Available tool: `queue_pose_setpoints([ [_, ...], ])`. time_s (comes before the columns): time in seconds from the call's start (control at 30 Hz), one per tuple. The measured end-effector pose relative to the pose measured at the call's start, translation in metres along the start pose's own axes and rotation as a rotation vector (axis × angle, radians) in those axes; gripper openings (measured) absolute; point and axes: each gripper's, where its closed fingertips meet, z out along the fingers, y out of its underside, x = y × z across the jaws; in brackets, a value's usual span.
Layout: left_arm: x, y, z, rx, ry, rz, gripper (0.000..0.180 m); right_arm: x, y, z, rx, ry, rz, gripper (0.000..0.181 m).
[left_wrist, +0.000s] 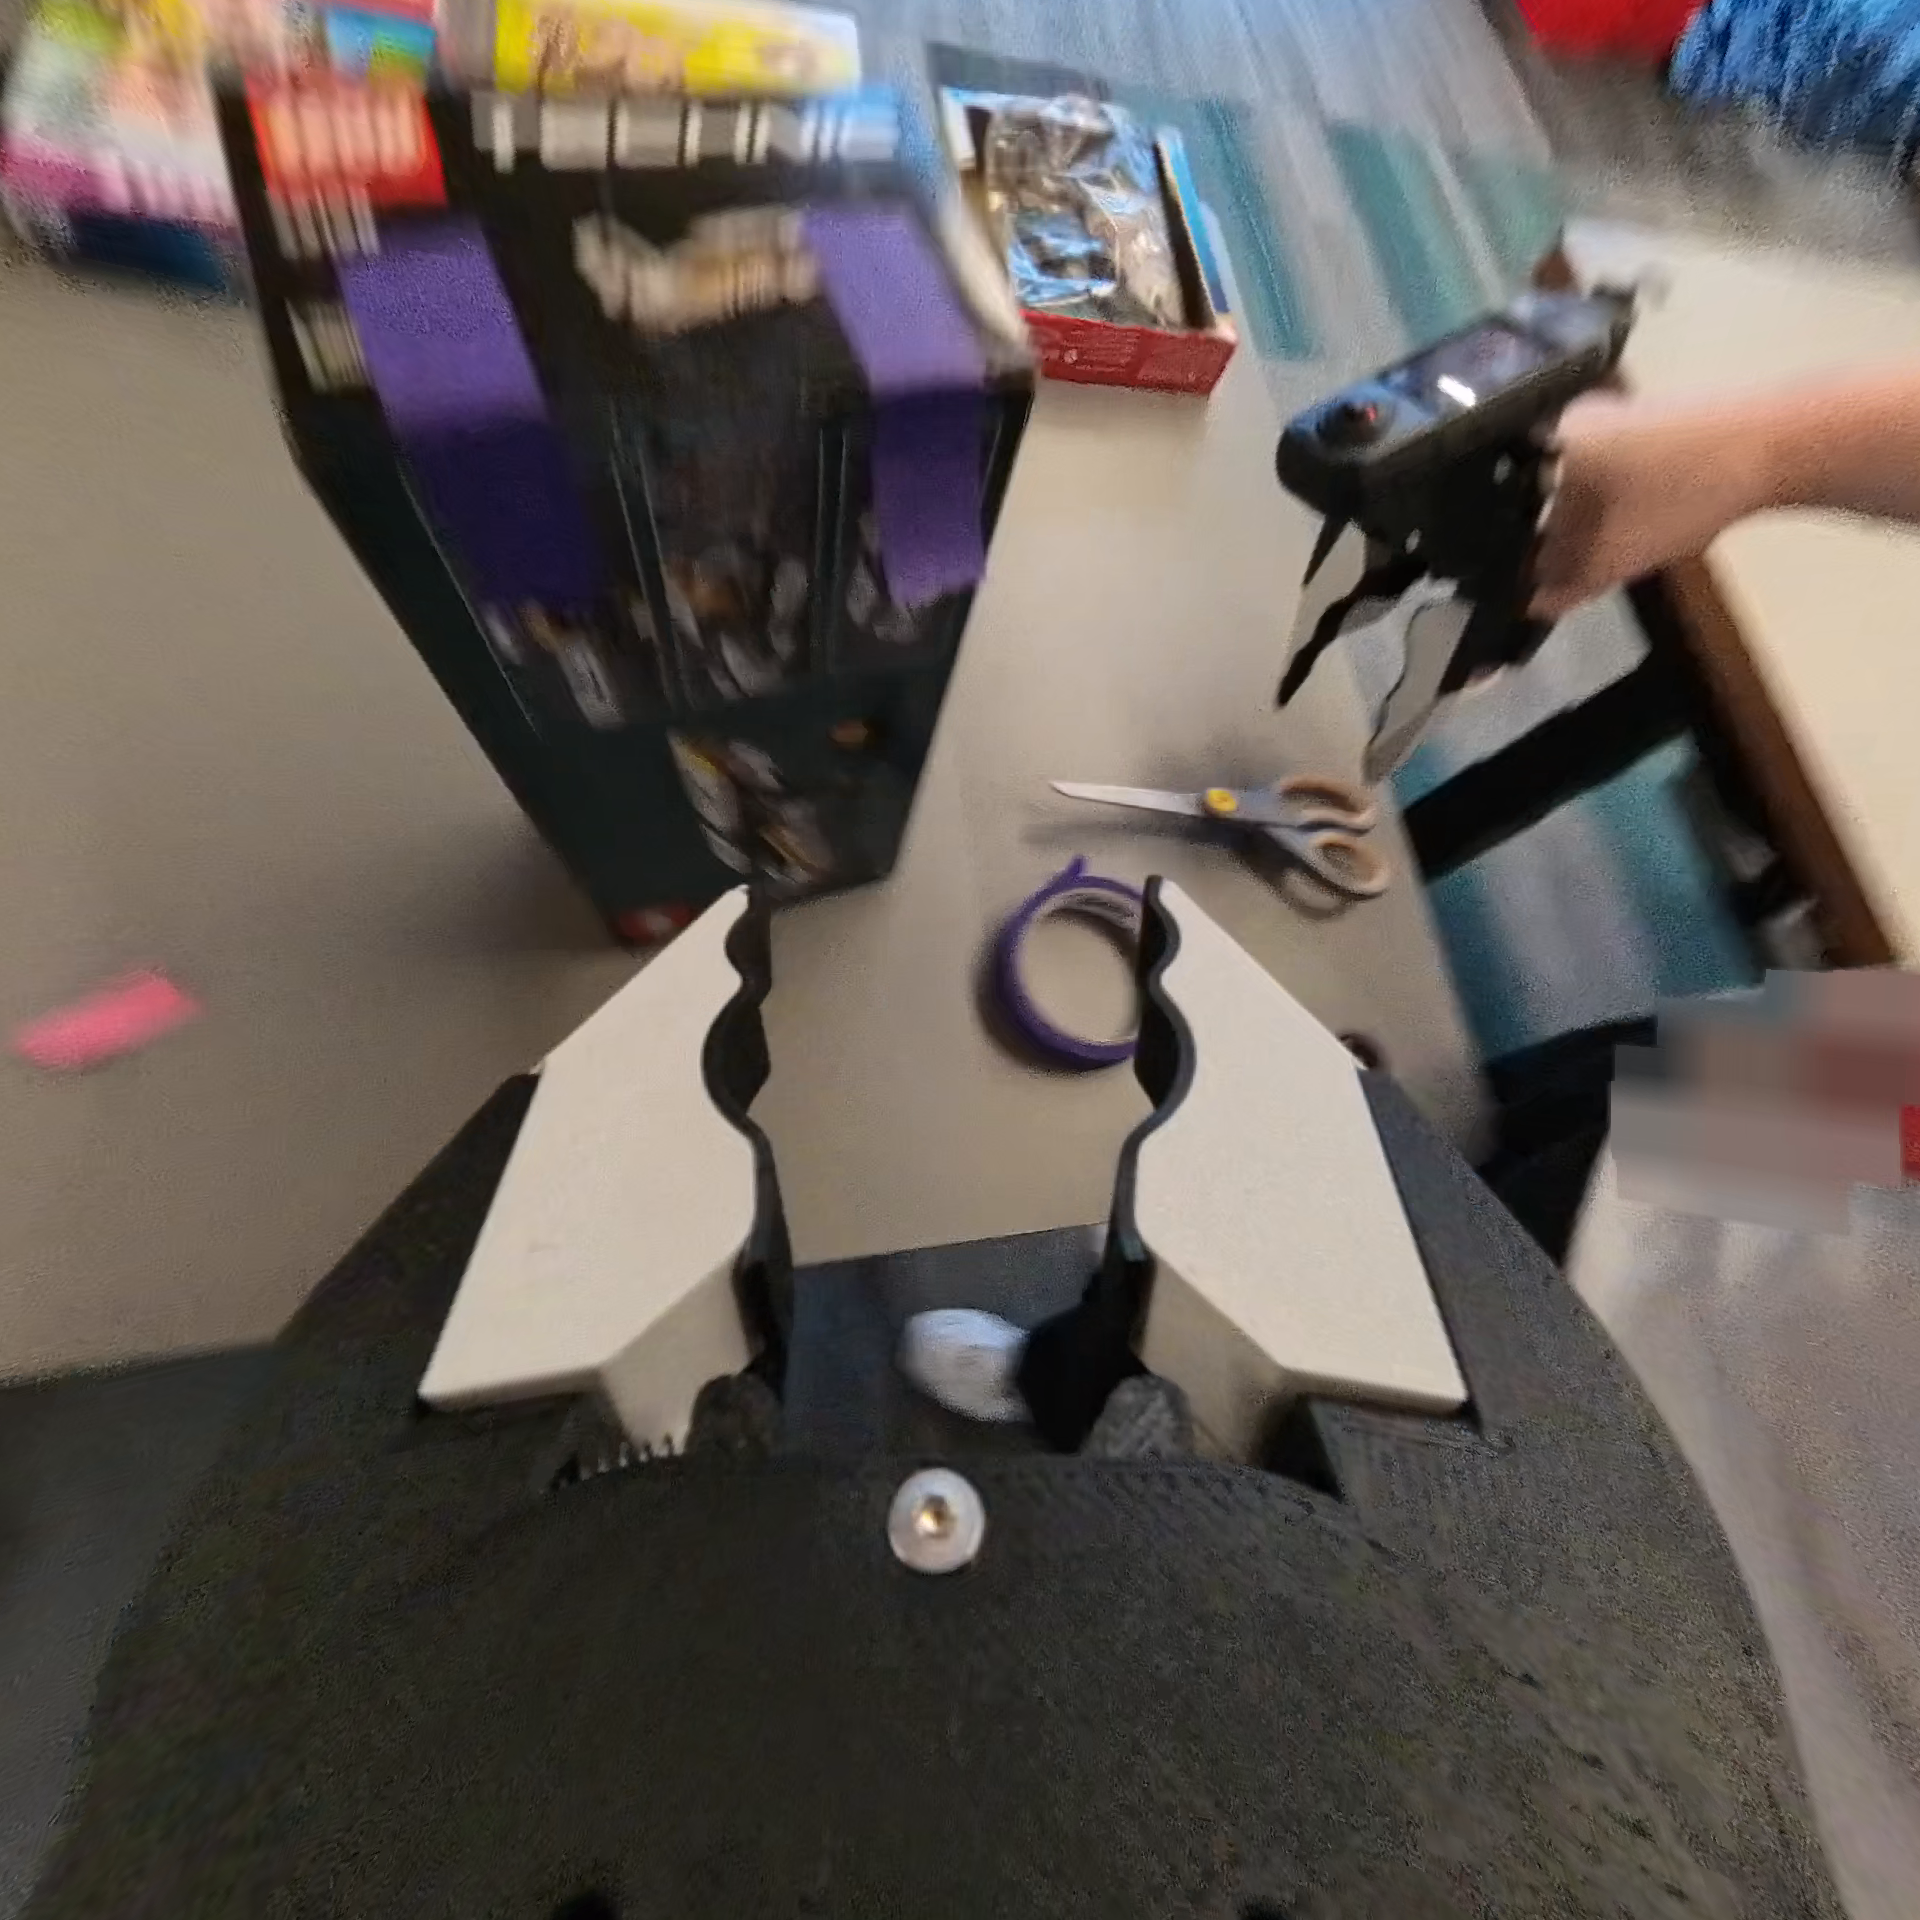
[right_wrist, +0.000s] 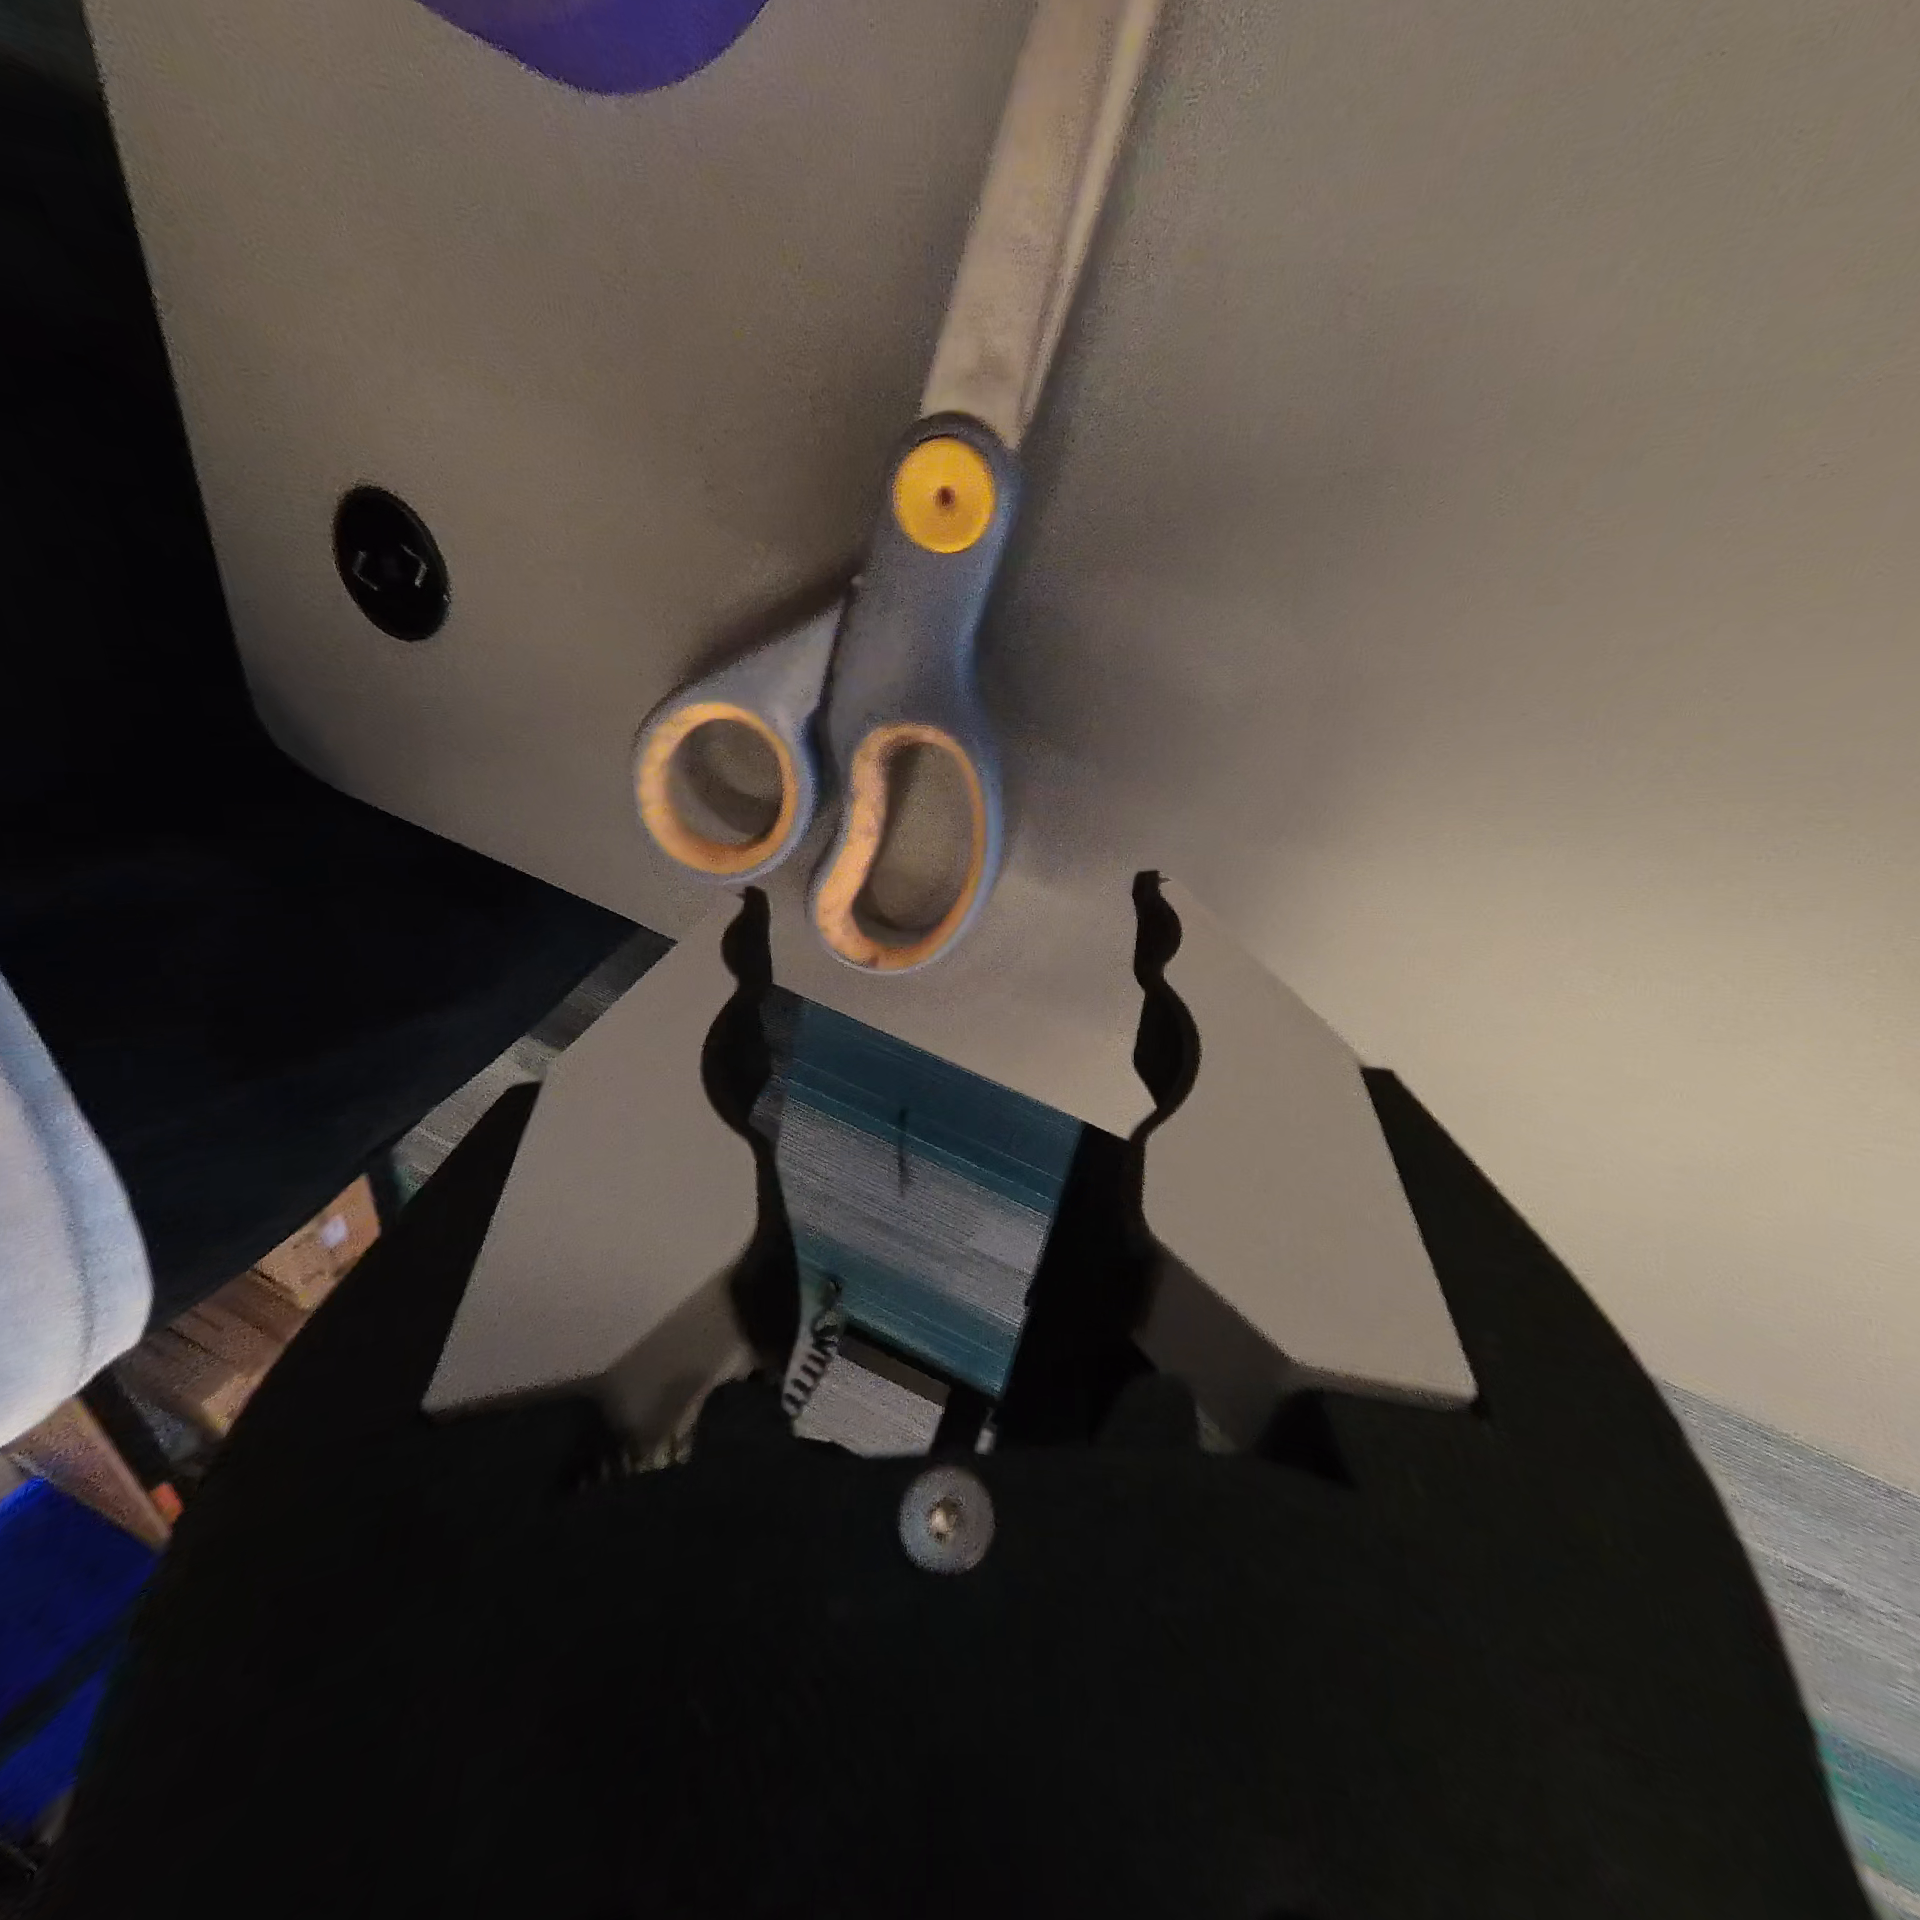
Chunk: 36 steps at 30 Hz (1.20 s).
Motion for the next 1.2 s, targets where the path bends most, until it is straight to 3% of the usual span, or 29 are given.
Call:
queue_pose_setpoints([
  [0.07, -0.011, -0.030, -0.007, -0.059, -0.020, 0.271, 0.068, -0.004, -0.009, -0.010, 0.063, -0.023, 0.042, 0.068],
  [0.13, -0.016, -0.057, -0.004, -0.120, -0.024, 0.563, 0.067, -0.017, -0.038, -0.034, 0.224, -0.054, 0.085, 0.059],
  [0.27, -0.012, -0.084, 0.025, -0.172, 0.037, 1.060, 0.054, -0.071, -0.154, -0.138, 0.861, -0.173, 0.071, 0.050],
  [0.33, -0.016, -0.083, 0.042, -0.189, 0.085, 1.209, 0.051, -0.090, -0.197, -0.187, 1.107, -0.311, 0.155, 0.042],
  [0.43, -0.025, -0.080, 0.056, -0.190, 0.172, 1.291, 0.045, -0.104, -0.234, -0.235, 1.352, -0.589, 0.273, 0.009],
  [0.5, -0.028, -0.078, 0.059, -0.188, 0.236, 1.289, 0.042, -0.095, -0.246, -0.246, 1.472, -0.537, 0.357, 0.005],
  [0.67, -0.030, -0.080, 0.067, -0.120, 0.294, 1.263, 0.027, -0.076, -0.269, -0.240, 1.453, -0.243, 0.480, 0.000],
  [0.8, -0.026, -0.076, 0.065, -0.047, 0.340, 1.251, 0.025, -0.061, -0.278, -0.231, 1.363, -0.179, 0.630, 0.000],
  [0.97, -0.025, -0.076, 0.065, -0.027, 0.341, 1.226, 0.024, -0.077, -0.272, -0.219, 1.413, -0.148, 0.683, 0.000],
  [1.2, -0.025, -0.074, 0.062, 0.003, 0.344, 1.214, 0.024, -0.078, -0.272, -0.159, 1.379, -0.325, 0.903, 0.040],
])
